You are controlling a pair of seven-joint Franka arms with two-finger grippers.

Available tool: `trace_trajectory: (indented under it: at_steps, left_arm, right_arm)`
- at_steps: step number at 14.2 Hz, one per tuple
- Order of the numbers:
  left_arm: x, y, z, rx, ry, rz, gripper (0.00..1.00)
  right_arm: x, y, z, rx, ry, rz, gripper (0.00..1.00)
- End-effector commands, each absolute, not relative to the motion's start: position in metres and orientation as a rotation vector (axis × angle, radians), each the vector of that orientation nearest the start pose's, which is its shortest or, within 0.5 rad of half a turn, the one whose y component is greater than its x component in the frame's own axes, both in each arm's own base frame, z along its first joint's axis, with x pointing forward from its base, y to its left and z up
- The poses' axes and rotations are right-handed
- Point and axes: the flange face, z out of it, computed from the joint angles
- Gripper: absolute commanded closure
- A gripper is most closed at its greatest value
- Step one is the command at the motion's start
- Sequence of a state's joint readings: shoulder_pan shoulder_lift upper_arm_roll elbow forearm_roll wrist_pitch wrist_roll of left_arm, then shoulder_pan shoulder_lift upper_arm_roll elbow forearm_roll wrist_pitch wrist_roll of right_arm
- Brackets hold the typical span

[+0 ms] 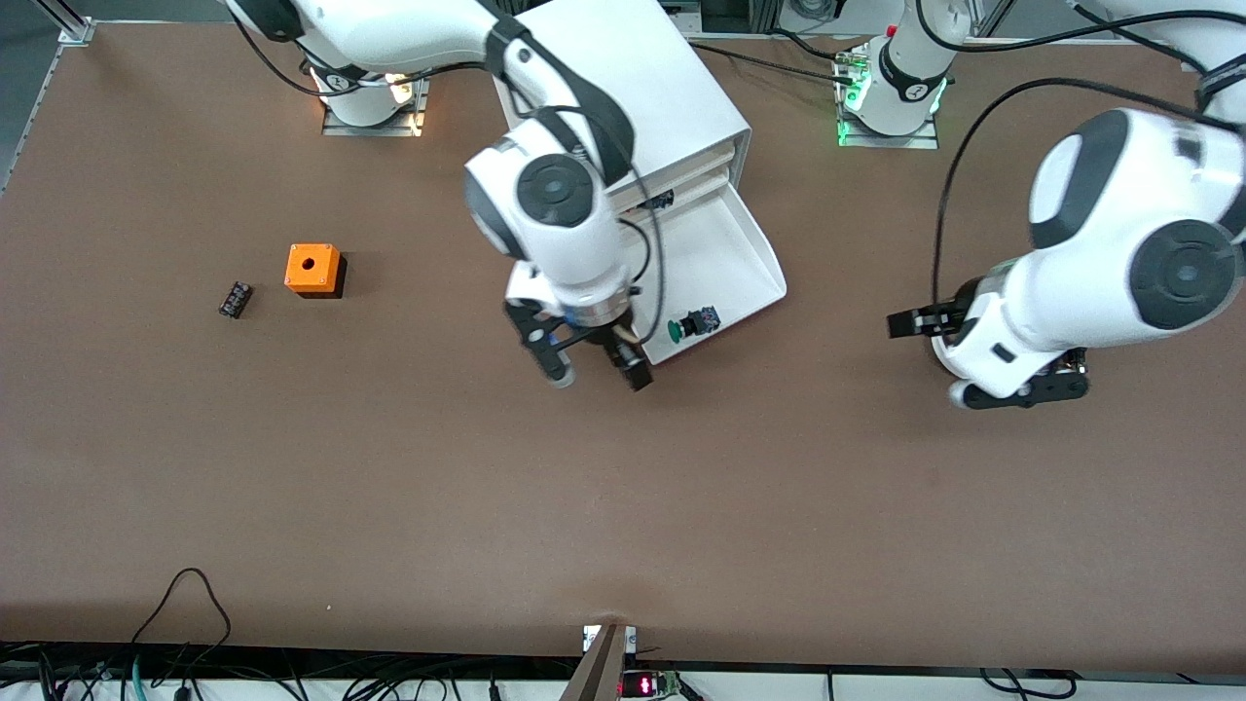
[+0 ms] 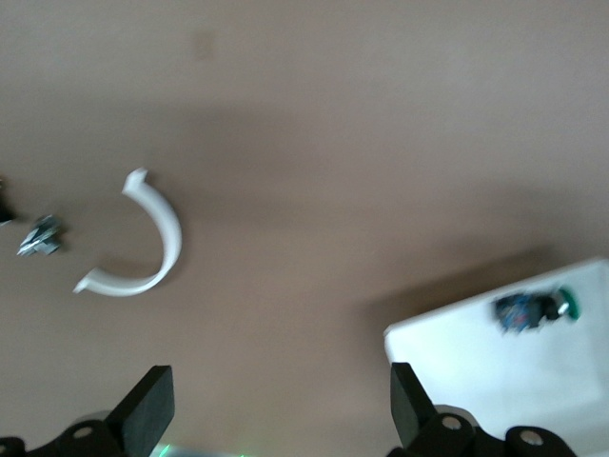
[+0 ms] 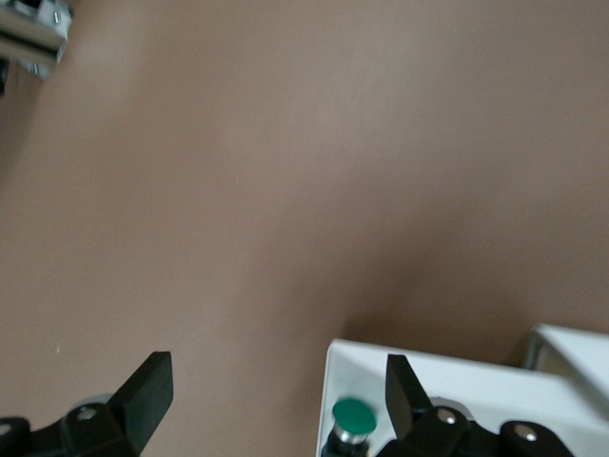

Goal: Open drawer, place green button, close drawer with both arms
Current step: 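Lower the button into the drawer and open the right gripper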

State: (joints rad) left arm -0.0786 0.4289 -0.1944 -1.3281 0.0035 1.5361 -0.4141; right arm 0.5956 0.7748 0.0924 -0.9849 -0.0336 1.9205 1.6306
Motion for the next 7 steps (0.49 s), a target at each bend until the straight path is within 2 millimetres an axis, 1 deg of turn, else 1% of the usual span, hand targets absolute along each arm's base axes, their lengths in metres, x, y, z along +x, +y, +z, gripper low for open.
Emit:
trace_trajectory:
  at_steps: [1, 3, 4, 5, 6, 7]
  left_arm:
    - [0.619, -0.175, 0.440, -3.116, -0.317, 0.230, 0.00]
    - [0.607, -0.210, 0.406, -3.121, -0.440, 0.187, 0.00]
    - [0.602, -0.221, 0.379, -3.119, -0.502, 0.187, 0.00]
    - [0.593, -0.239, 0.353, -3.129, -0.523, 0.171, 0.00]
    - [0.583, -0.253, 0.334, -3.137, -0.555, 0.140, 0.00]
    - [0.573, -0.267, 0.319, -3.140, -0.585, 0.098, 0.00]
  right_arm:
    - [0.643, 0.410, 0.448, -2.694, 1.269, 0.033, 0.01]
    - [0.658, 0.363, 0.465, -2.745, 1.165, 0.083, 0.01]
    - [0.663, 0.346, 0.471, -2.770, 1.104, 0.095, 0.01]
    - [0.670, 0.323, 0.474, -2.783, 1.062, 0.103, 0.01]
    - [0.676, 0.301, 0.474, -2.788, 1.021, 0.114, 0.01]
    - [0.680, 0.279, 0.476, -2.798, 0.975, 0.125, 0.01]
